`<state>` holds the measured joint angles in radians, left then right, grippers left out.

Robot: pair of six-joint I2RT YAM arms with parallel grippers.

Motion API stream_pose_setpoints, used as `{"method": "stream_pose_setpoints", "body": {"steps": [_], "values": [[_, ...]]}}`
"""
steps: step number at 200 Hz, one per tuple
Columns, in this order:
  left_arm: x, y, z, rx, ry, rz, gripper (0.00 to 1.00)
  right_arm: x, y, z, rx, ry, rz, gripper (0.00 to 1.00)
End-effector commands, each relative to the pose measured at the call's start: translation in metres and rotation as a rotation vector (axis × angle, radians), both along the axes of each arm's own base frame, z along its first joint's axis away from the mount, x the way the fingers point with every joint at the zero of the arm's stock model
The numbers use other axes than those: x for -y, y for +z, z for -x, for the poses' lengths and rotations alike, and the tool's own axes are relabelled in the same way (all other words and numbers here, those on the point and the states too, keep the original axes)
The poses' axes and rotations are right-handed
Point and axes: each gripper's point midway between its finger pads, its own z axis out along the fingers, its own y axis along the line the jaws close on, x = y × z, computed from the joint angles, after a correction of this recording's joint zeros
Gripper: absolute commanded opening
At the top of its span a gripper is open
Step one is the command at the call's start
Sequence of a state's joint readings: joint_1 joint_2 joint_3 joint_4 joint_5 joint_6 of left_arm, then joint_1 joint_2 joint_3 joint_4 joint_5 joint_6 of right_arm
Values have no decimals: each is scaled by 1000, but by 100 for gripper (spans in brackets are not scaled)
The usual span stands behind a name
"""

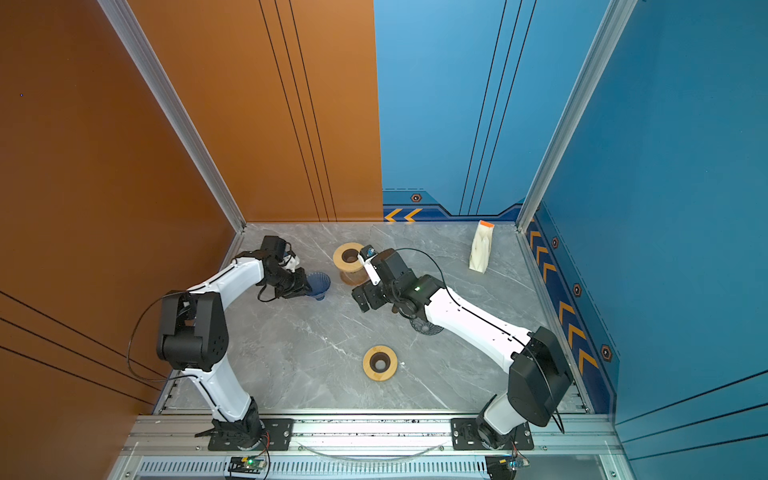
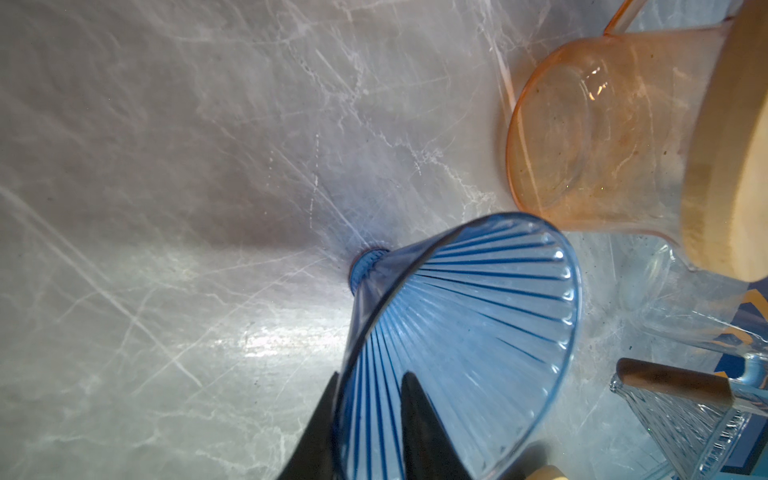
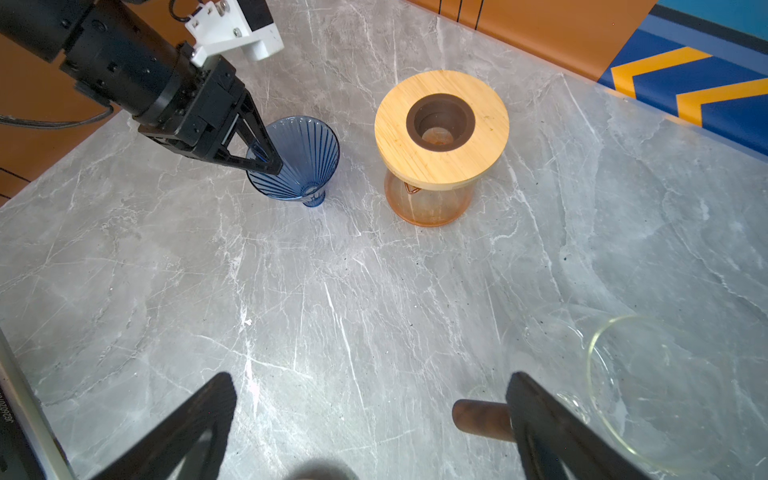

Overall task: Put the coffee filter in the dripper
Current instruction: 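Lower left gripper onto the blue dripper's rim and close it, then lift the blue dripper with left gripper off the table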

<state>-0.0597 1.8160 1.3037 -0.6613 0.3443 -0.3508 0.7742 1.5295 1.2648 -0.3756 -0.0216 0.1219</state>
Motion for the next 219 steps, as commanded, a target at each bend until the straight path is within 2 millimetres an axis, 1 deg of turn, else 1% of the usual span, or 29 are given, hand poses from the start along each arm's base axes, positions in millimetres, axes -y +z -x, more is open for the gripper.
{"method": "stream_pose_setpoints", "body": {"steps": [1,26,39,60,104,155,192,219], "values": [[1,0,0,-1,-1,-5,23,10,4,5,16,-2,22,100],[2,0,2,-1,-1,-6,22,11,2,4,18,-4,29,100],[3,2,3,1,-1,-6,21,12,4,3,24,-10,28,100],[2,5,3,9,0,-8,16,13,6,4,30,-10,26,100],[3,12,4,27,4,-7,10,16,7,5,36,-13,29,100],[6,23,8,49,5,4,2,20,12,6,54,-23,17,100],[14,40,13,89,-12,22,0,24,15,8,67,-32,11,100],[22,60,16,139,-34,31,0,26,22,8,86,-39,1,100]]}}
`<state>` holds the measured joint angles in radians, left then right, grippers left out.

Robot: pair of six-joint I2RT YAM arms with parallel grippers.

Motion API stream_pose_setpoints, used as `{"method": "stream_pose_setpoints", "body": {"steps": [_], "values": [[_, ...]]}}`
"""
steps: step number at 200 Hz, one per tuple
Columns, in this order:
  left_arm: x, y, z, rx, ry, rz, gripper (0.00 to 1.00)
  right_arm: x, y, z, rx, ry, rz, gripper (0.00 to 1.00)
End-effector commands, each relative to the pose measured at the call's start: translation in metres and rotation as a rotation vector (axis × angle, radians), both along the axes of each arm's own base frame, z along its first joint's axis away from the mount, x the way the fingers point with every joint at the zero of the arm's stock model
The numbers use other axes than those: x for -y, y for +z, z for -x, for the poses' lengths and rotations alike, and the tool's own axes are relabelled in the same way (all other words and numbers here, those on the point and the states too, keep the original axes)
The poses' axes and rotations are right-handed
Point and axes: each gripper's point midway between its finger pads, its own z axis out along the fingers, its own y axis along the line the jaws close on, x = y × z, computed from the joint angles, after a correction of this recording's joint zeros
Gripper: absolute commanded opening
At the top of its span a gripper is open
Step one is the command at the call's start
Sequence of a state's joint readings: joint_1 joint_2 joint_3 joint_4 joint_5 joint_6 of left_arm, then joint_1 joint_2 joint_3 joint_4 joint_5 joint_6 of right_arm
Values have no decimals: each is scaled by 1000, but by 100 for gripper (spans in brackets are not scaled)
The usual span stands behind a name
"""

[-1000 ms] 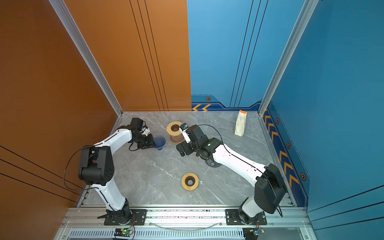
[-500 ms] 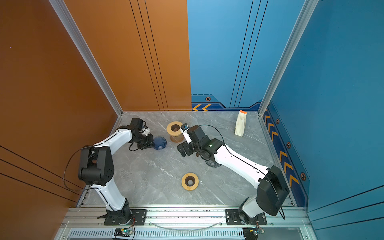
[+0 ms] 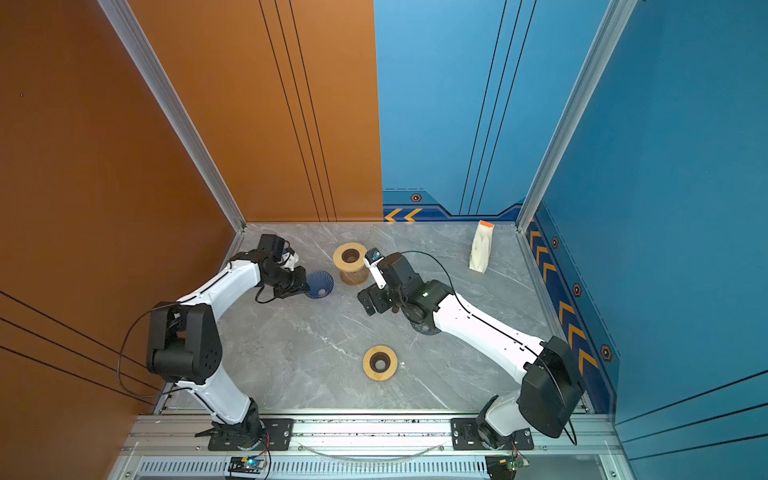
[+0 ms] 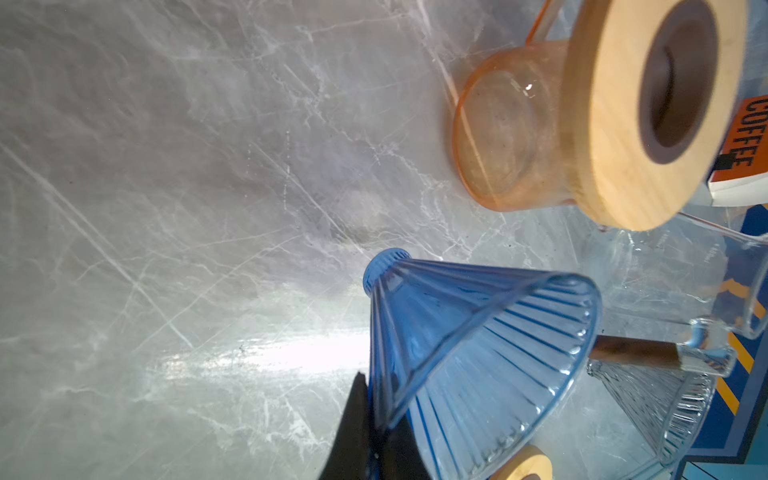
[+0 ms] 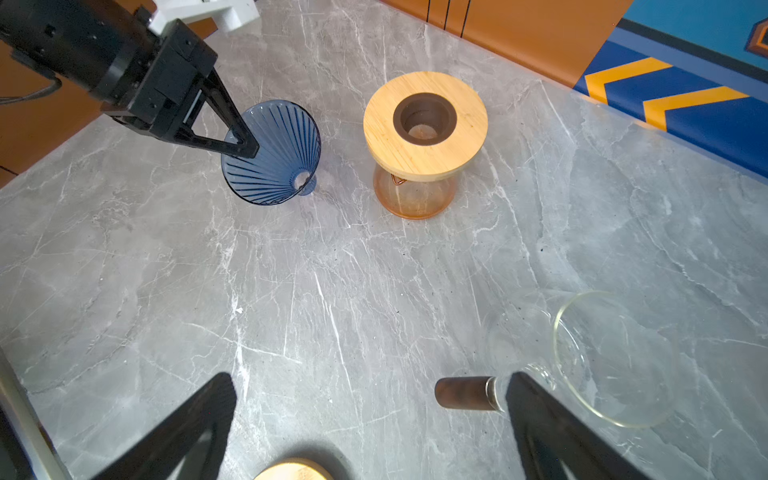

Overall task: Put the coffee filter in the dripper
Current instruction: 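Lift the blue dripper with left gripper off the table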

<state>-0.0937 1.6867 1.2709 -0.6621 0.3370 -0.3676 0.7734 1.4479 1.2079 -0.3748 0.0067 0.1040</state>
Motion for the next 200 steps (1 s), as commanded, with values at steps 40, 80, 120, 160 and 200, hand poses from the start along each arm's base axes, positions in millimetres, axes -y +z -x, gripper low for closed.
{"method": "stream_pose_setpoints", "body": {"steps": [40,80,120,160,200], "values": [[19,55,9,118,-40,39,0,19,24,-2,92,-69,-23,100],[32,90,5,187,-61,72,0,31,27,-1,135,-107,-31,100],[46,114,-9,231,-91,110,0,39,24,-2,147,-137,-19,100],[57,124,-31,249,-116,134,0,42,25,-7,150,-153,-24,100],[65,117,-54,239,-136,146,0,47,24,-9,146,-165,-27,100]]}}
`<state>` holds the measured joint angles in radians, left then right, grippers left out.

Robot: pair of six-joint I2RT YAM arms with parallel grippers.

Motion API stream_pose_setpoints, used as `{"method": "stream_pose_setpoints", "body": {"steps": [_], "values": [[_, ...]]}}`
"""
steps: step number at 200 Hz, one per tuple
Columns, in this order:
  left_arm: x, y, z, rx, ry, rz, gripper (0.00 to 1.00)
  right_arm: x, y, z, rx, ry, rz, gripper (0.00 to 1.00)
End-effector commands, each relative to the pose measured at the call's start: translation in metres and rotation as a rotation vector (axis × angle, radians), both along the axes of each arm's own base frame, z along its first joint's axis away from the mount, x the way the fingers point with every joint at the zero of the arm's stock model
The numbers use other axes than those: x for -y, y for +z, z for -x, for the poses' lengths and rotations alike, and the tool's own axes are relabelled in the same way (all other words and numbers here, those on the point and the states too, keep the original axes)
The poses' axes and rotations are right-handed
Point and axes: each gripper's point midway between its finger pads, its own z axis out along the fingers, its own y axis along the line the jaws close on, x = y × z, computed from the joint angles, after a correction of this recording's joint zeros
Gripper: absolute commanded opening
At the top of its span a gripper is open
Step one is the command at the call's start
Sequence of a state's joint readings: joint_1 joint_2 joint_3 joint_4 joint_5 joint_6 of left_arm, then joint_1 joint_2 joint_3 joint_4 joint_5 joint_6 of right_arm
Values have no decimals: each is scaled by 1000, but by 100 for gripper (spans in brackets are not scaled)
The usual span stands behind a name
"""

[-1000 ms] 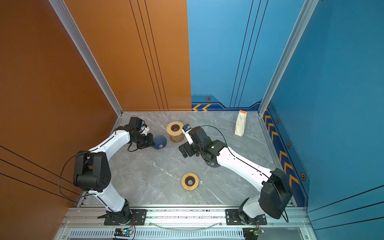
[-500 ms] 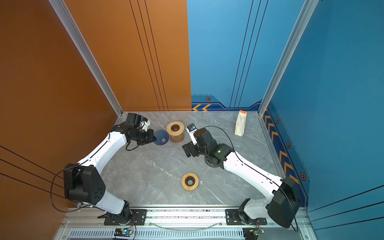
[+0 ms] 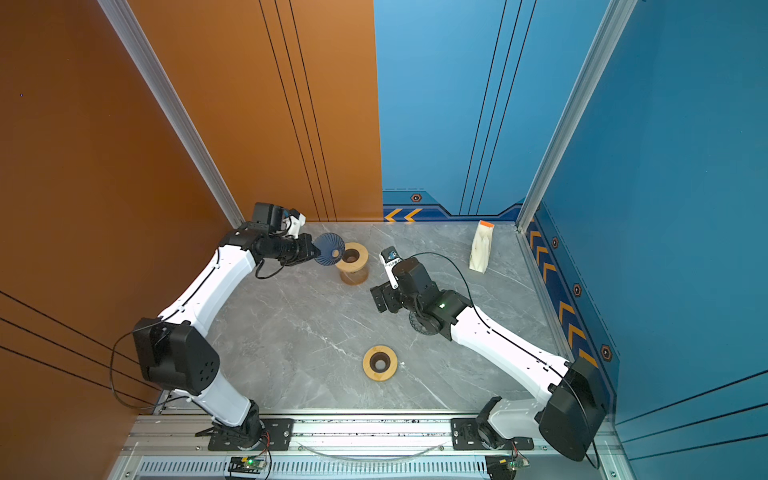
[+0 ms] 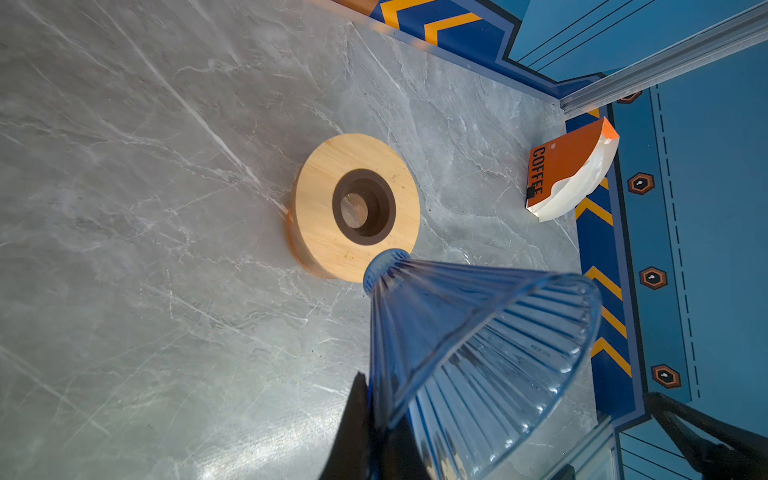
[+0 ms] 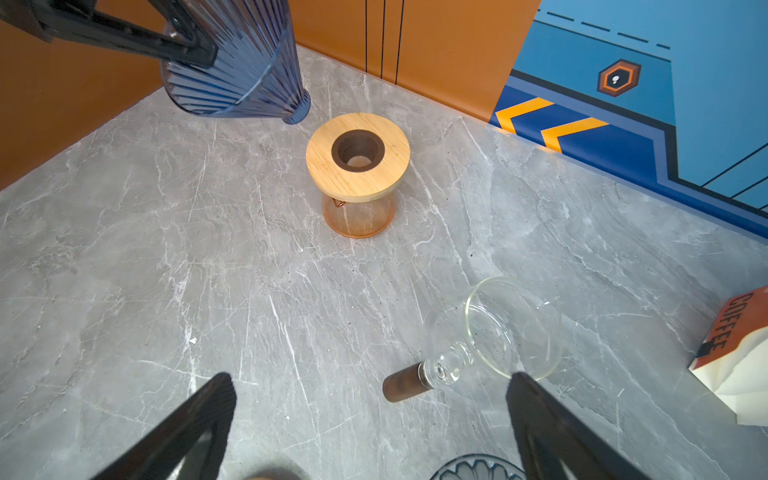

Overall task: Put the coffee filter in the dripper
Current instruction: 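Lift the blue dripper with left gripper off the table, then carry the blue dripper over the ring holder and lower it into the hole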

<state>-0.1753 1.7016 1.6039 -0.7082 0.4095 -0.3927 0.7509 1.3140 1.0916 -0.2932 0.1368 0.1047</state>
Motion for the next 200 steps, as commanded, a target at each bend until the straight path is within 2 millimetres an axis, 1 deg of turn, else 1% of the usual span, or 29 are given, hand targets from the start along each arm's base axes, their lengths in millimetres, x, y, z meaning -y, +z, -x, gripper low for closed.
{"method": "stream_pose_setpoints", "body": {"steps": [1,42,66,68,70,93,129,158,177,200], "values": [[13,2,-9,-10,-43,32,0,8,5,-4,21,-37,-15,100],[20,-6,-33,-30,-65,29,0,14,-3,-10,2,-50,-11,100],[26,-11,-47,-41,-68,46,0,12,-5,-11,-4,-41,-19,100],[27,-12,-48,-41,-69,46,0,19,-5,-16,-5,-63,-20,100],[28,-13,-49,-42,-69,48,0,21,-5,-17,-7,-67,-20,100],[32,-22,-55,-62,-66,53,0,23,-2,-22,-14,-74,-63,100],[38,-31,-55,-87,-78,59,0,26,2,-29,-19,-82,-109,100],[38,-37,-51,-104,-83,63,0,24,-2,-30,-33,-76,-112,100],[37,-44,-50,-121,-81,57,0,22,-5,-29,-46,-69,-115,100],[35,-50,-52,-127,-78,50,0,21,-3,-29,-48,-65,-124,100]]}}
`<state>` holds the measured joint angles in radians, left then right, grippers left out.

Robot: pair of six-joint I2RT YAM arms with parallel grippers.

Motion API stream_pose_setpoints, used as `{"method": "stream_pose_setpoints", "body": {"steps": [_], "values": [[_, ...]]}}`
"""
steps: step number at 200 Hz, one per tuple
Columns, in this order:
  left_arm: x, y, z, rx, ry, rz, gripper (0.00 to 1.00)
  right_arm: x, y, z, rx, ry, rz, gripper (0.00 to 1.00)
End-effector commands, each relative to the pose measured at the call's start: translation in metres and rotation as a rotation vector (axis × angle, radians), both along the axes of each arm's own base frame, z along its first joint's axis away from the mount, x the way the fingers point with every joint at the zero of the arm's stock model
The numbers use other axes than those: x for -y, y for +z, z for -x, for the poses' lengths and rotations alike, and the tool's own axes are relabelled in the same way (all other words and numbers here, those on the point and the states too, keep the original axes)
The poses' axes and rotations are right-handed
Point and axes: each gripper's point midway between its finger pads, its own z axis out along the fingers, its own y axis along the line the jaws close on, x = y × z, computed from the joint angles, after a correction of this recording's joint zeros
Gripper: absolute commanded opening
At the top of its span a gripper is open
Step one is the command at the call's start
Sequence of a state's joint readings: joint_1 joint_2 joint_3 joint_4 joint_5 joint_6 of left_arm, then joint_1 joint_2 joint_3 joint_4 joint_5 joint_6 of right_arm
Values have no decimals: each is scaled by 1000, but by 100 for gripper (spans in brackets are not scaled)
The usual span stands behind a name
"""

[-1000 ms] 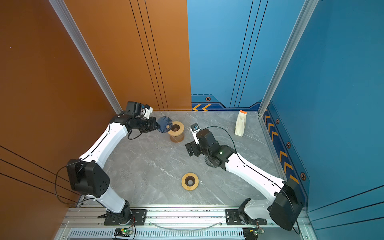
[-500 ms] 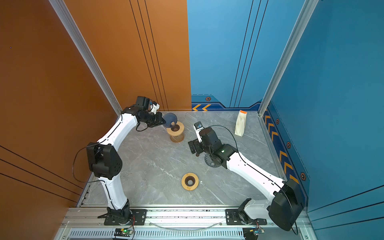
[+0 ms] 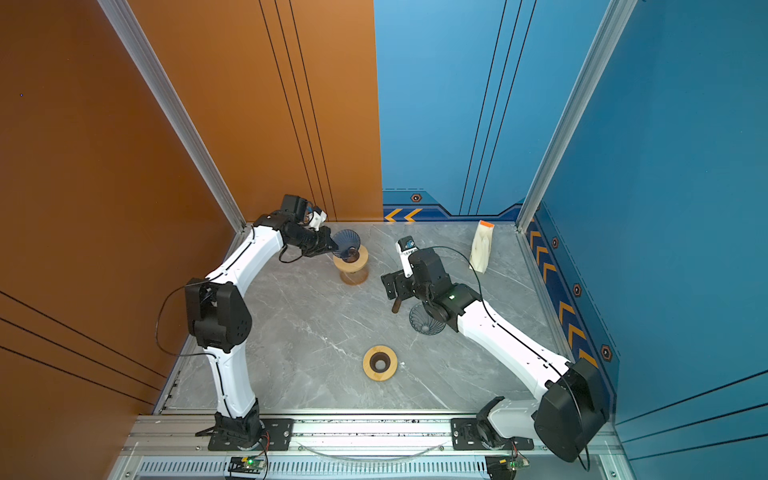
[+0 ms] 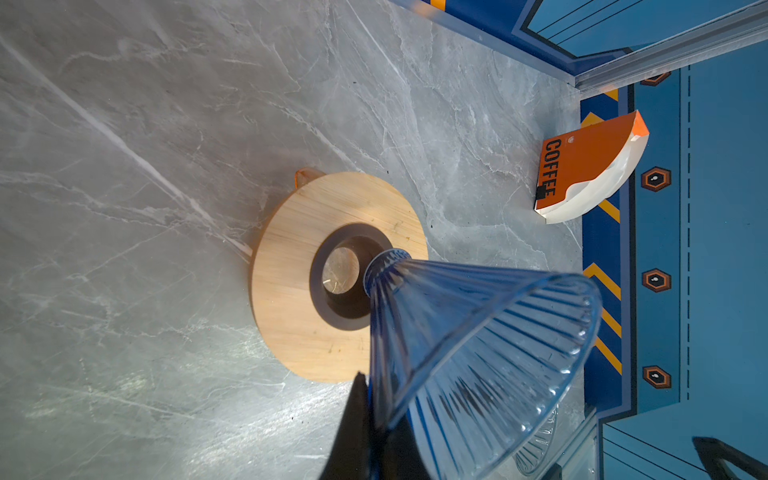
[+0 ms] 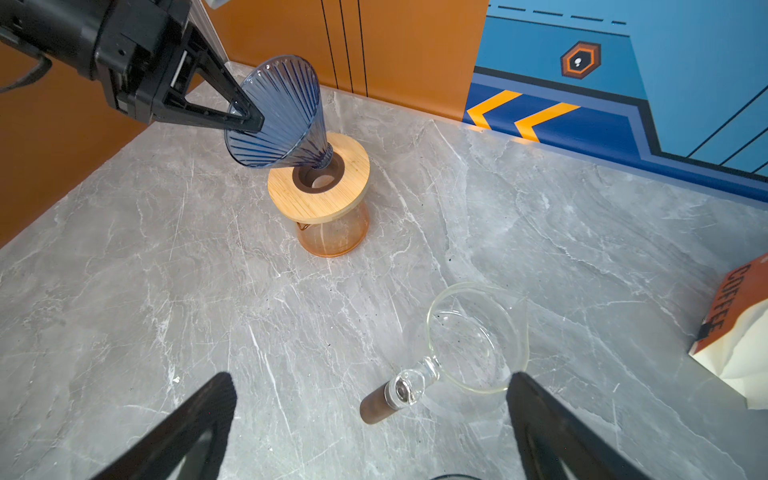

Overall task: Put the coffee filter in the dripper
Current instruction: 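Carry the blue dripper over the ring holder and lower it into the hole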

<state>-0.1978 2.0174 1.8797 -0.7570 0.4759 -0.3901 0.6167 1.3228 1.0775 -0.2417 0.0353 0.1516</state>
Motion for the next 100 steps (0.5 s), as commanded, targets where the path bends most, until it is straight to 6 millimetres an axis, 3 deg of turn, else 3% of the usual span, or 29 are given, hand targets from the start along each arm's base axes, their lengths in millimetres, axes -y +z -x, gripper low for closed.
{"method": "stream_pose_setpoints", "body": {"steps": [1,40,100], "values": [[3,-9,3,-33,-14,14,0,-5,-2,-1,-13,10,-31,100],[1,-14,-5,-37,-8,17,0,-6,5,-1,-1,18,-39,100],[-7,-34,0,-81,-5,2,0,-4,-2,2,-16,11,-39,100]]}}
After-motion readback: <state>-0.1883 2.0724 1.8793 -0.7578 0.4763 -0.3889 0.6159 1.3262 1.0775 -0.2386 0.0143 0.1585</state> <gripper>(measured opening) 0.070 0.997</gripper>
